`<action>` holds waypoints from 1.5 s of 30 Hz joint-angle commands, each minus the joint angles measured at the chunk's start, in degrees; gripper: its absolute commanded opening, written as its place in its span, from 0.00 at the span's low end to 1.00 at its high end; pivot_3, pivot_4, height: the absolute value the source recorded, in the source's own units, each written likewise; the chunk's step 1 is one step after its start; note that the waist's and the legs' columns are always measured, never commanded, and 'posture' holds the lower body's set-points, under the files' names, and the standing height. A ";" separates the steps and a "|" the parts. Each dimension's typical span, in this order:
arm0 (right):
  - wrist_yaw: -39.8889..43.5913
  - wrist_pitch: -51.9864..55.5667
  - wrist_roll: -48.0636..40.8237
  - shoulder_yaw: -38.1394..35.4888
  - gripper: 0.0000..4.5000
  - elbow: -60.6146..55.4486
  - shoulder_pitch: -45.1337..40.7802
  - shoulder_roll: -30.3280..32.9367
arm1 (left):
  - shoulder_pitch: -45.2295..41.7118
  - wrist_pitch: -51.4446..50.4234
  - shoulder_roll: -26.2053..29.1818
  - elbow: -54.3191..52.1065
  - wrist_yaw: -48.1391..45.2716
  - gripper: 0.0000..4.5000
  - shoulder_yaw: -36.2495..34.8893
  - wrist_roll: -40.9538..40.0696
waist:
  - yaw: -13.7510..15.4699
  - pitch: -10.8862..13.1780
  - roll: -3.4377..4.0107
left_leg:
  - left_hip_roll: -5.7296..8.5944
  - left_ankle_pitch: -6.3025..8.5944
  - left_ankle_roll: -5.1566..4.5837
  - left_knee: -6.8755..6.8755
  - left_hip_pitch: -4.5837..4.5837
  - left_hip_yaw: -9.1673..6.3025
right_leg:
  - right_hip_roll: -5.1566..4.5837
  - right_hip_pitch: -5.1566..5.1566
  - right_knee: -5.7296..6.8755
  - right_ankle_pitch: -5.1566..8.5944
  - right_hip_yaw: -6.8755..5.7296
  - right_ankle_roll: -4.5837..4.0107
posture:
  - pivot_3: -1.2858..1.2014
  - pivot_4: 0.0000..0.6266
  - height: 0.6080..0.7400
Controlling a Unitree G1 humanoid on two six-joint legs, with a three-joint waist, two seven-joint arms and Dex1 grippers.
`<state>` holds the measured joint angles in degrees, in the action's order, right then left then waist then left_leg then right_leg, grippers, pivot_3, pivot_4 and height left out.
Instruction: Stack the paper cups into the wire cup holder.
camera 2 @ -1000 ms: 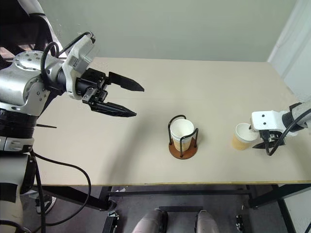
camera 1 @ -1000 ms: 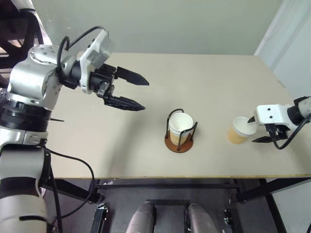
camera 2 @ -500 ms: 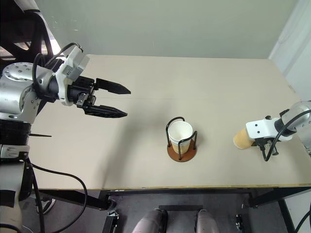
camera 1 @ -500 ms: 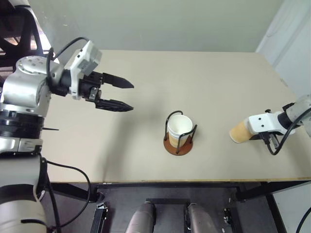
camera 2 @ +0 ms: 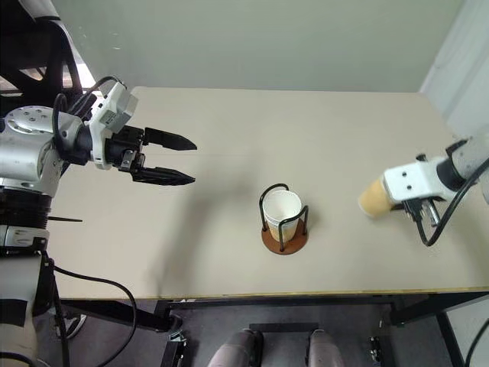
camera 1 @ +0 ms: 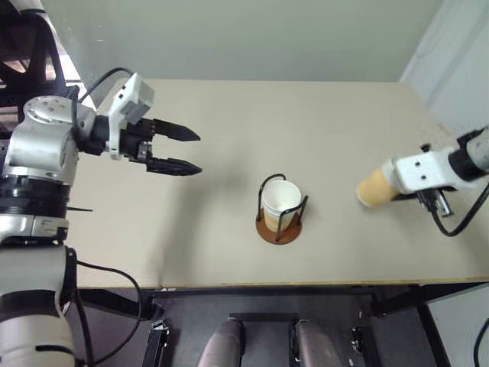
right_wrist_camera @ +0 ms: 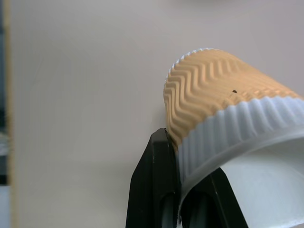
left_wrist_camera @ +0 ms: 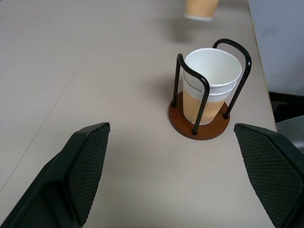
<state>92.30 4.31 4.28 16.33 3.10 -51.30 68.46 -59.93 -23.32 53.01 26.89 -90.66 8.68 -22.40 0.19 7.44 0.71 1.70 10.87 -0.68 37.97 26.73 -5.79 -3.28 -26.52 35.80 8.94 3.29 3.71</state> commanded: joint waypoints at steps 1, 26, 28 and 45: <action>0.20 5.16 -3.48 -0.56 0.01 -5.70 -5.36 -0.90 | -0.78 1.48 0.68 -1.06 -1.84 1.00 -0.26 -1.26 | -0.03 0.00 0.01 | 0.01 0.01 0.00 0.00 0.00 0.00 | 0.00 -0.01 0.00 0.00 0.01 0.00 | 0.52 0.24 1.00; 0.20 14.27 -7.69 10.02 0.01 -11.77 -20.30 -15.40 | 1.58 -1.50 10.92 -12.94 -1.84 1.00 6.08 -11.56 | -0.14 0.00 0.00 | -0.06 -0.09 0.23 -0.06 0.23 -0.06 | 0.08 -0.44 0.23 0.09 -0.04 -0.41 | 0.52 0.24 1.00; 0.20 14.04 -7.31 10.55 0.01 -12.20 -20.01 -16.04 | 1.25 -1.81 10.89 -12.94 -1.84 1.00 6.16 -11.46 | -0.16 0.00 0.00 | -0.07 -0.09 0.23 -0.08 0.23 -0.05 | 0.08 -0.46 0.24 0.10 -0.04 -0.44 | 0.52 0.24 1.00; 0.20 11.20 -5.30 12.13 0.01 -13.91 -17.20 -16.21 | -4.56 1.02 9.47 -5.83 -1.84 1.00 5.06 -9.90 | -0.20 0.00 0.00 | -0.10 -0.09 0.25 -0.12 0.24 -0.05 | 0.09 -0.49 0.23 0.12 -0.06 -0.48 | 0.52 0.24 1.00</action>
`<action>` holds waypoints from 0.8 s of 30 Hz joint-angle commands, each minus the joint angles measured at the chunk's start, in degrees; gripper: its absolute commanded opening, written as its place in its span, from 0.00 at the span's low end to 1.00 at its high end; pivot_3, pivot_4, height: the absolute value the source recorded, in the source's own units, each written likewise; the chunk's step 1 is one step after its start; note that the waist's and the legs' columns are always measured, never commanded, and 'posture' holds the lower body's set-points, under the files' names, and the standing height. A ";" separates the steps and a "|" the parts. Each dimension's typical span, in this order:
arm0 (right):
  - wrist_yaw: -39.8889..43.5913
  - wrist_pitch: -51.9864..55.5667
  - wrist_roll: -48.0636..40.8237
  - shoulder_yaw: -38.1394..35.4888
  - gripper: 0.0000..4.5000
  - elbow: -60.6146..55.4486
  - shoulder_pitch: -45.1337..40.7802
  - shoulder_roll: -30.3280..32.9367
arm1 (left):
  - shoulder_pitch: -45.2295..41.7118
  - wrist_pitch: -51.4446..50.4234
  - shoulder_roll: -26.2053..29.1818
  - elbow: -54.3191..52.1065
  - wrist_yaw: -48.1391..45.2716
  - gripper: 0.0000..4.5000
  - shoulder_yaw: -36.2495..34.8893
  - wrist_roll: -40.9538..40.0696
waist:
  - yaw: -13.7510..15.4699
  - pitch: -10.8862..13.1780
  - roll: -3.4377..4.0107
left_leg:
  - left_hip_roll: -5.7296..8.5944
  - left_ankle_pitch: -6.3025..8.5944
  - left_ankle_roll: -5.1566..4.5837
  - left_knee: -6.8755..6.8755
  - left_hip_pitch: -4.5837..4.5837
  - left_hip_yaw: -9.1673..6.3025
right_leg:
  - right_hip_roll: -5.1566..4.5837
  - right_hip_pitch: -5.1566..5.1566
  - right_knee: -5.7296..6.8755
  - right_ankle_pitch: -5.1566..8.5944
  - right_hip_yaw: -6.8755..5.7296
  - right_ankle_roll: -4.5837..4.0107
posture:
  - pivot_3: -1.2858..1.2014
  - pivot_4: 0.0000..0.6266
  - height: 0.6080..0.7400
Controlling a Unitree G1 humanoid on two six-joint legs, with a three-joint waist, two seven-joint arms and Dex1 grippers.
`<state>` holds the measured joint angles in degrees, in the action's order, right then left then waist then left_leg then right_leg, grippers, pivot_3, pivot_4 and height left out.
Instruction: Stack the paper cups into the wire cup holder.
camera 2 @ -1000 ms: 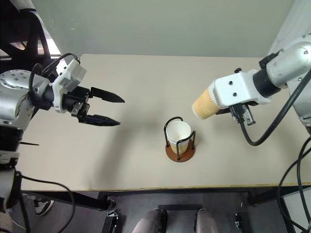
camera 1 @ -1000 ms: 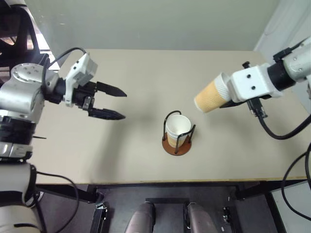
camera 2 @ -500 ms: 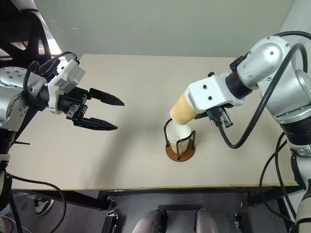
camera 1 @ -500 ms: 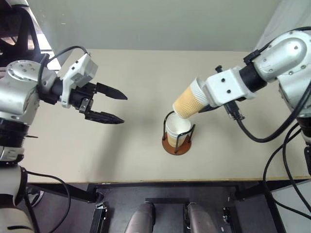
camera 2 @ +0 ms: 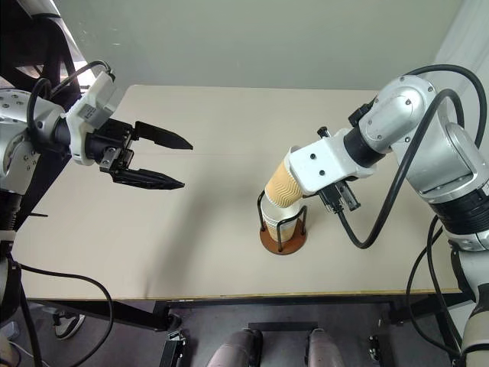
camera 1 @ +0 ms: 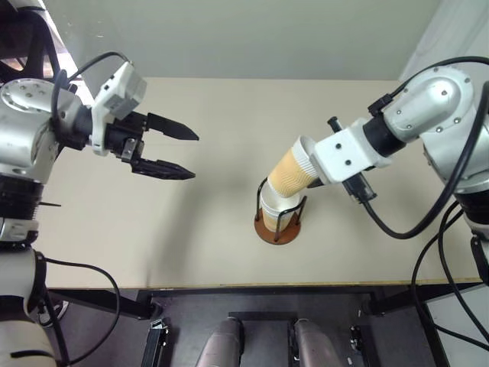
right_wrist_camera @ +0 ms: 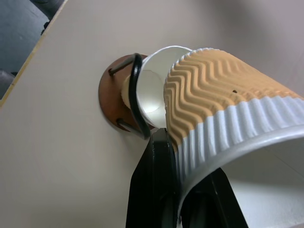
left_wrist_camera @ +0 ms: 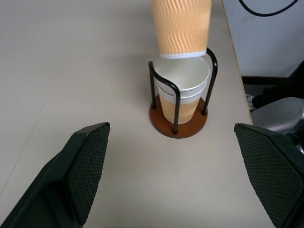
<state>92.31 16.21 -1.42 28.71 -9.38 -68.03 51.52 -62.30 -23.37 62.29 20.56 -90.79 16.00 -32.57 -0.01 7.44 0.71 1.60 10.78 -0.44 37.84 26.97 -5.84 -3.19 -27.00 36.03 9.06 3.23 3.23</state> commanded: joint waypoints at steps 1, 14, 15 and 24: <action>0.19 -0.91 0.59 -0.14 0.01 -1.40 -0.32 0.64 | -2.18 1.12 0.13 0.53 -1.71 1.00 -2.33 0.28 | 0.00 0.00 0.00 | 0.00 0.00 0.00 0.00 0.00 0.00 | 0.00 0.00 -0.01 0.00 0.01 0.00 | 0.52 0.24 1.00; 0.19 -5.55 4.58 2.14 0.01 0.68 1.64 -1.05 | 0.77 0.93 0.59 -1.19 -1.71 1.00 -3.70 -0.41 | -0.02 0.00 -0.01 | -0.01 0.00 0.00 0.02 -0.01 0.00 | 0.00 0.02 0.02 0.00 0.00 0.00 | 0.52 0.24 1.00; 0.19 -5.72 4.90 2.14 0.01 0.71 1.78 -1.41 | 0.91 0.93 0.67 -1.24 -1.71 1.00 -3.73 -0.46 | -0.05 0.00 -0.01 | -0.01 0.00 0.00 0.03 -0.02 0.00 | 0.00 0.02 0.02 0.00 0.00 0.00 | 0.52 0.24 1.00; 0.19 -5.92 6.34 1.85 0.44 0.43 2.44 -4.53 | 1.34 0.71 0.97 -1.51 -1.71 1.00 -3.67 -0.51 | -0.08 -0.01 -0.02 | -0.02 -0.01 0.00 0.07 -0.02 0.00 | 0.01 0.03 0.06 -0.01 -0.01 -0.01 | 0.52 0.24 1.00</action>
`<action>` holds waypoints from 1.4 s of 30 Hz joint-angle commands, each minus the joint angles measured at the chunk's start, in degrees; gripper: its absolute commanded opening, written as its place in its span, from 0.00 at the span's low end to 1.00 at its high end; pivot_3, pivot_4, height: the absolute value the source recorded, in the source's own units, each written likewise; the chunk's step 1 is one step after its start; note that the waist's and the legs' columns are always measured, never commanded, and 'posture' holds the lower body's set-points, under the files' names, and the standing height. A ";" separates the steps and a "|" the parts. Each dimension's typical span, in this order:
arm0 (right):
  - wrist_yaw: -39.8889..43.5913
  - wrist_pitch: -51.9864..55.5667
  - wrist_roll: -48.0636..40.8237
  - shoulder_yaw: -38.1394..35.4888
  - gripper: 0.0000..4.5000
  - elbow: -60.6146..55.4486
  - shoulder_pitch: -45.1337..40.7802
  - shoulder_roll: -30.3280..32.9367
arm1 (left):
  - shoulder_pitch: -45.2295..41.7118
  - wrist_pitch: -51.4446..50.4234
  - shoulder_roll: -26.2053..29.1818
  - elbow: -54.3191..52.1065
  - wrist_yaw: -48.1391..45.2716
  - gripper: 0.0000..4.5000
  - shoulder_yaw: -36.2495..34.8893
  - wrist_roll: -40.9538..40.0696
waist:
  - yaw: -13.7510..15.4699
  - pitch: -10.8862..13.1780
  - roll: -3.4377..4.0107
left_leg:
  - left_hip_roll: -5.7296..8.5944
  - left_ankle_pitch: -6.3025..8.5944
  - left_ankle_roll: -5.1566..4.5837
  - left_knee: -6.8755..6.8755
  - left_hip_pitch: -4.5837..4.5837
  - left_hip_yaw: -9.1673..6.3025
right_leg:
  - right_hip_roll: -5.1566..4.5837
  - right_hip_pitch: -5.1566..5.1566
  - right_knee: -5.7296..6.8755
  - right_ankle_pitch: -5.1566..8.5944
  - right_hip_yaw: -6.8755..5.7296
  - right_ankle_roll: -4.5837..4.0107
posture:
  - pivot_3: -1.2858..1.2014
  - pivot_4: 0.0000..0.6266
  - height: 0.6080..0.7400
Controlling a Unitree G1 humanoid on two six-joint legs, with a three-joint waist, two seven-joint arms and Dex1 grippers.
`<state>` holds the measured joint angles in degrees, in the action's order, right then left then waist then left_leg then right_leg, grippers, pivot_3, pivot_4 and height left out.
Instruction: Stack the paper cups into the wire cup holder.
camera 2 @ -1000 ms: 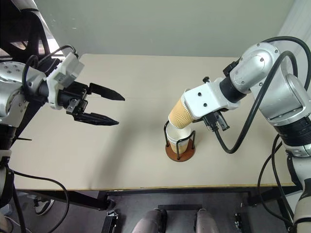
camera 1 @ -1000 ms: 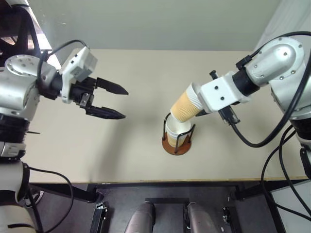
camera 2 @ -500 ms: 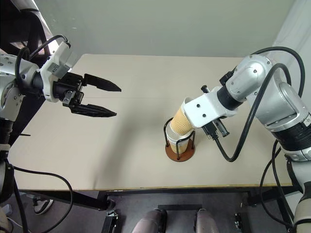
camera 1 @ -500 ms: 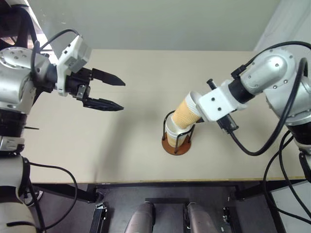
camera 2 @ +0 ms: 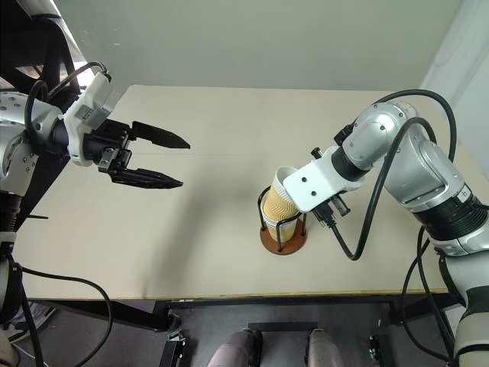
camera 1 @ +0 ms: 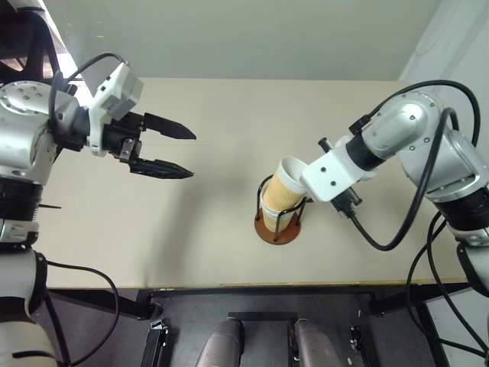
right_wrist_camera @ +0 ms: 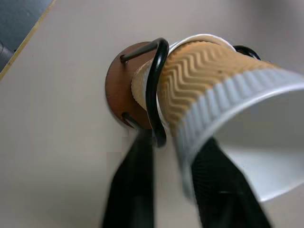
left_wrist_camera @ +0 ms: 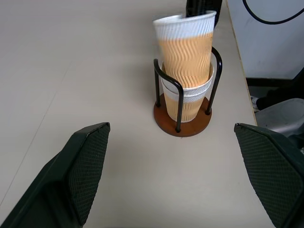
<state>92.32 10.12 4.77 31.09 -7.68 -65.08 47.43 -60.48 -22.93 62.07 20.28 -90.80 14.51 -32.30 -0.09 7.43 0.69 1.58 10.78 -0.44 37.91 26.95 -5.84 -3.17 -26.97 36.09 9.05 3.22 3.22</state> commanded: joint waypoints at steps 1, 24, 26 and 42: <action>0.18 0.45 0.07 -0.71 0.51 -1.31 -0.54 -0.71 | -0.48 0.27 1.19 -1.22 -1.70 1.00 -2.18 -0.77 | 0.00 0.00 0.00 | 0.00 0.00 0.00 0.00 0.00 0.00 | 0.00 0.00 0.00 0.00 0.00 0.00 | 0.52 0.24 1.00; -36.85 36.13 -17.95 -41.42 0.99 11.09 11.01 -7.98 | 13.08 -9.22 -7.48 -7.32 14.58 1.00 -16.78 -0.90 | 0.18 -0.04 -0.06 | 0.00 -0.19 0.20 0.03 -0.22 0.05 | 0.01 0.11 0.27 -0.04 0.05 -0.05 | 0.52 0.24 1.00; -41.09 34.60 -17.72 -43.09 0.99 14.16 12.58 -9.13 | 13.19 -7.57 -9.74 -6.08 18.49 1.00 -17.69 0.73 | 0.19 -0.04 -0.06 | -0.01 -0.28 0.21 0.02 -0.30 0.05 | 0.01 0.13 0.39 -0.10 0.06 0.00 | 0.52 0.24 1.00; -64.91 21.94 -18.87 -49.65 0.99 30.73 15.59 -16.62 | 15.54 1.04 -18.92 -0.39 37.67 1.00 -22.48 9.43 | 0.13 -0.03 -0.05 | -0.01 -0.46 0.38 -0.54 -0.91 0.06 | 0.02 0.40 0.42 -0.19 0.15 0.08 | 0.52 0.24 1.00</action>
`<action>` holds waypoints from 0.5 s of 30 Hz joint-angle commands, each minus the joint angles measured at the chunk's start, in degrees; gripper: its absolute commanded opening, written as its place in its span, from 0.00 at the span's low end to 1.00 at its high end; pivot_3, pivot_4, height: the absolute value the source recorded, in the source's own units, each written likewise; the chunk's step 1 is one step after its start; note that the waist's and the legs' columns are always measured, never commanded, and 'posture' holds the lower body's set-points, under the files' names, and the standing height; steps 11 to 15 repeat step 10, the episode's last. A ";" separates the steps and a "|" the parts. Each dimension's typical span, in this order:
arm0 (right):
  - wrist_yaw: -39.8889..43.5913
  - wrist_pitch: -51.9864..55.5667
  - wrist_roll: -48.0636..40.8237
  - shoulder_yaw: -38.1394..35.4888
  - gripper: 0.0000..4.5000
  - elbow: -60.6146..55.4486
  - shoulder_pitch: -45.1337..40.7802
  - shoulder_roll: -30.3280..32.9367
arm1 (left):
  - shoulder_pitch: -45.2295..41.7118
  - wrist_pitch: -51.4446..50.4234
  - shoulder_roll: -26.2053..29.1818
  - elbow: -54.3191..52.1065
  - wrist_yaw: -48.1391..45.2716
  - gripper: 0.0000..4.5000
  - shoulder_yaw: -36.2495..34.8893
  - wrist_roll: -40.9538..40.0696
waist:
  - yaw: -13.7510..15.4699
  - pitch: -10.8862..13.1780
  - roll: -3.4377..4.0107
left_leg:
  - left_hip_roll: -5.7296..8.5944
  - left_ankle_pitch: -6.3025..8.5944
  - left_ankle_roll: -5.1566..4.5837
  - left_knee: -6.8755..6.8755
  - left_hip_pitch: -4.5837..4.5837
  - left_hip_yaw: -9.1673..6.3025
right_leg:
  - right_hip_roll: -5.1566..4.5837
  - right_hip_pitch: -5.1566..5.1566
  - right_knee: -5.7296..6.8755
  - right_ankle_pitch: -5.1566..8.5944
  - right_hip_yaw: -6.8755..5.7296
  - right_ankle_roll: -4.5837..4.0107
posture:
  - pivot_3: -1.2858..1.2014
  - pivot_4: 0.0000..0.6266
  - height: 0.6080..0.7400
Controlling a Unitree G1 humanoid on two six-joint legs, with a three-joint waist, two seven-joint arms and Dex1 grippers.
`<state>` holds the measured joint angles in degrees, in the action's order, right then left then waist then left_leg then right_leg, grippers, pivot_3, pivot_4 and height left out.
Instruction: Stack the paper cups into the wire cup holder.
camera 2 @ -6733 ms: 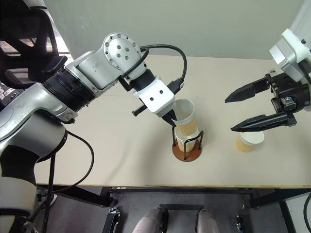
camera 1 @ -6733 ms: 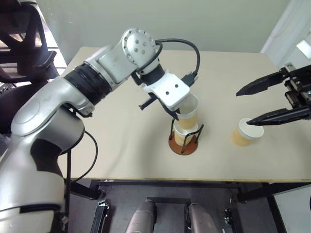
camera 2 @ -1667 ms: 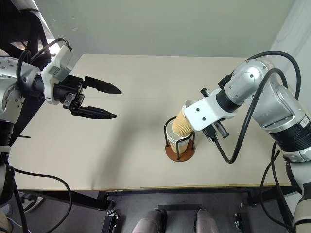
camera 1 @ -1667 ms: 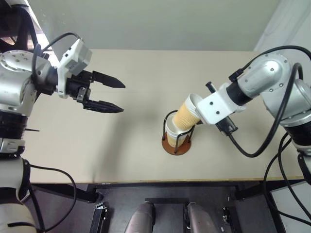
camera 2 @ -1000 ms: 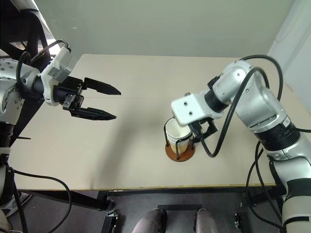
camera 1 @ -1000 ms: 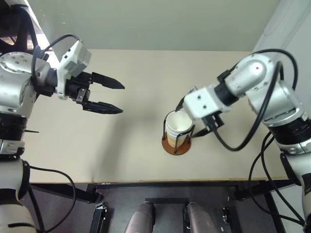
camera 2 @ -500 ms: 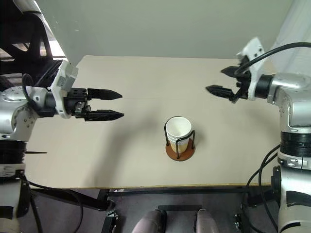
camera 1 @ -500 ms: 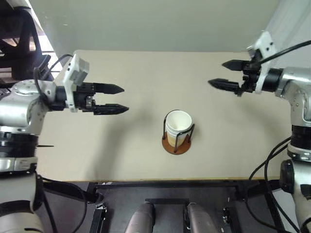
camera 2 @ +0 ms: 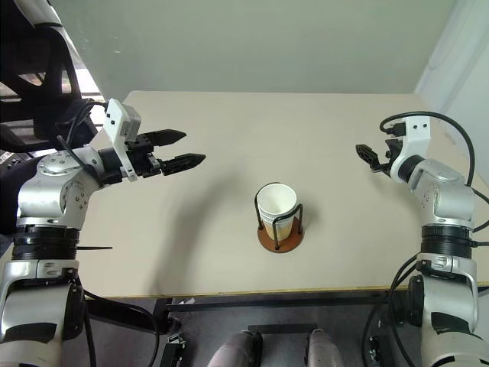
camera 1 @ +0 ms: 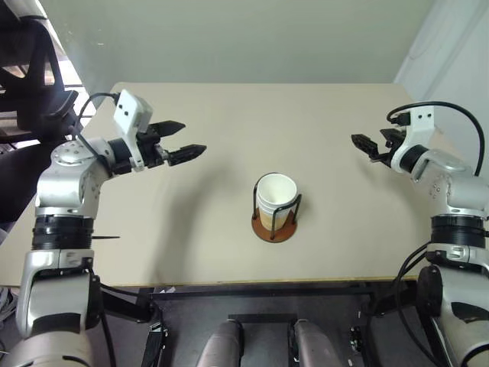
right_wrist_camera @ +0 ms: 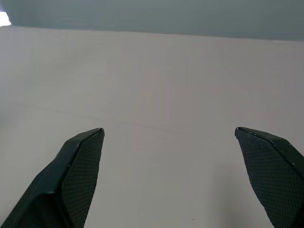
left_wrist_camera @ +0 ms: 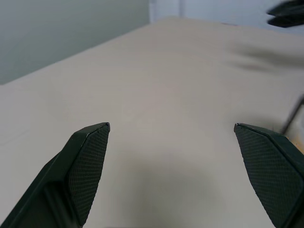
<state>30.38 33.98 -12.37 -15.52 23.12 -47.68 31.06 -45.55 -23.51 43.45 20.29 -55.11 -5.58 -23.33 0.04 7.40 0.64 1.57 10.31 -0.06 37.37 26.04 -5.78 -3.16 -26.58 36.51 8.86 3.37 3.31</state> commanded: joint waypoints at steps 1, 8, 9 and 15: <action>-4.13 -2.13 -2.18 -3.66 0.99 0.26 -1.93 -0.67 | 1.13 1.59 -0.65 -0.68 2.87 1.00 -2.71 0.63 | 0.00 0.00 0.00 | 0.00 0.00 0.00 -0.08 0.00 0.00 | 0.00 0.01 -0.10 -0.02 0.00 0.04 | 0.52 0.24 1.00; -7.22 -3.18 -3.02 -3.64 0.99 -0.18 -0.50 -1.47 | 4.05 1.06 -2.05 -3.87 6.12 1.00 -4.71 -0.09 | 0.08 0.00 0.00 | -0.04 0.06 -0.01 -0.32 0.12 0.00 | 0.00 0.01 -0.55 -0.09 -0.13 0.10 | 0.52 0.24 1.00; -7.50 -3.24 -3.14 -3.72 0.99 -0.19 -0.53 -1.44 | 4.13 0.92 -2.23 -3.99 6.58 1.00 -4.96 -0.22 | 0.08 0.00 0.00 | -0.05 0.08 -0.01 -0.32 0.12 0.00 | 0.00 0.01 -0.57 -0.13 -0.13 0.08 | 0.52 0.24 1.00; -7.85 -3.41 -3.23 -3.77 0.99 -0.09 -0.62 -1.45 | 4.15 1.05 -2.47 -4.04 7.03 1.00 -5.14 -0.17 | 0.08 0.00 0.00 | -0.04 0.09 -0.03 -0.32 0.12 0.01 | -0.01 0.01 -0.58 -0.15 -0.13 0.07 | 0.52 0.24 1.00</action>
